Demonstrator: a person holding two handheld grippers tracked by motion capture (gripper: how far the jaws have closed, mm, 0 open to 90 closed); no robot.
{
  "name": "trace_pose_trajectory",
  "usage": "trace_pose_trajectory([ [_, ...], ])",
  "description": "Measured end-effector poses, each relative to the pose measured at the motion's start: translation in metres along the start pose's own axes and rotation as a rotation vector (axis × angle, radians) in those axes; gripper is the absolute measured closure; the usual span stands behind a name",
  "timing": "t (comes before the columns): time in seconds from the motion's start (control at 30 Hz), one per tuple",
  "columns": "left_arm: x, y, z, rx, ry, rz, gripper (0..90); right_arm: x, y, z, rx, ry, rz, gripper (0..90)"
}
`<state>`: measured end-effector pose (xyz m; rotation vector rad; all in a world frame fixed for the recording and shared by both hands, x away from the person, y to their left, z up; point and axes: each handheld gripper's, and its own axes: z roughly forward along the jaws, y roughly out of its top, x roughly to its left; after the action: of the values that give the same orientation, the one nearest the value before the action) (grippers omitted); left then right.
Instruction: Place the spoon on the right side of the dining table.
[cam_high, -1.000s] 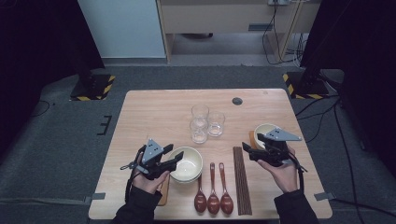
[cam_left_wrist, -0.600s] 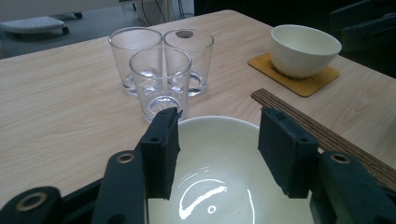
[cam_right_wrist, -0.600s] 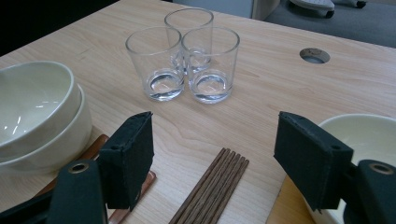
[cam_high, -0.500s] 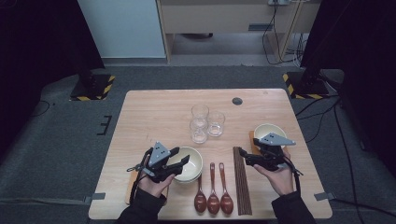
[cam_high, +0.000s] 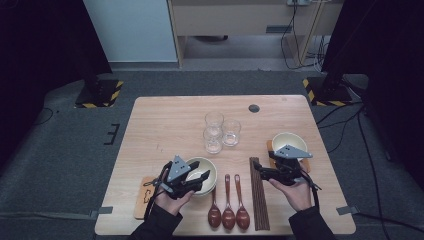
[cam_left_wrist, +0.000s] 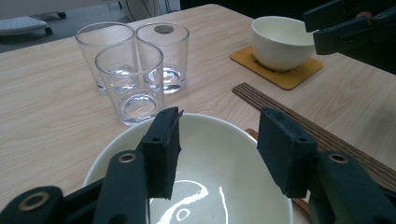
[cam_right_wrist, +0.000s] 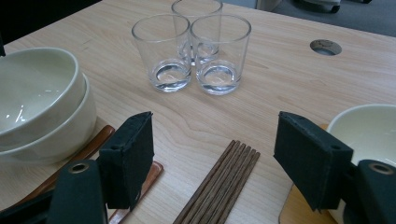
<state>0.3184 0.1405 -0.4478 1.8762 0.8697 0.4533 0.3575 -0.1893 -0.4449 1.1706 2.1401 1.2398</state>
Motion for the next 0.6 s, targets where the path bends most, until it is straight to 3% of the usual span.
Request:
trace_pose_trajectory([
  [0.6,-0.017,-0.004,0.01,0.014,-0.048,0.009,54.1,0.006,-0.005,0.003,0.009,0.012,-0.001,30.6],
])
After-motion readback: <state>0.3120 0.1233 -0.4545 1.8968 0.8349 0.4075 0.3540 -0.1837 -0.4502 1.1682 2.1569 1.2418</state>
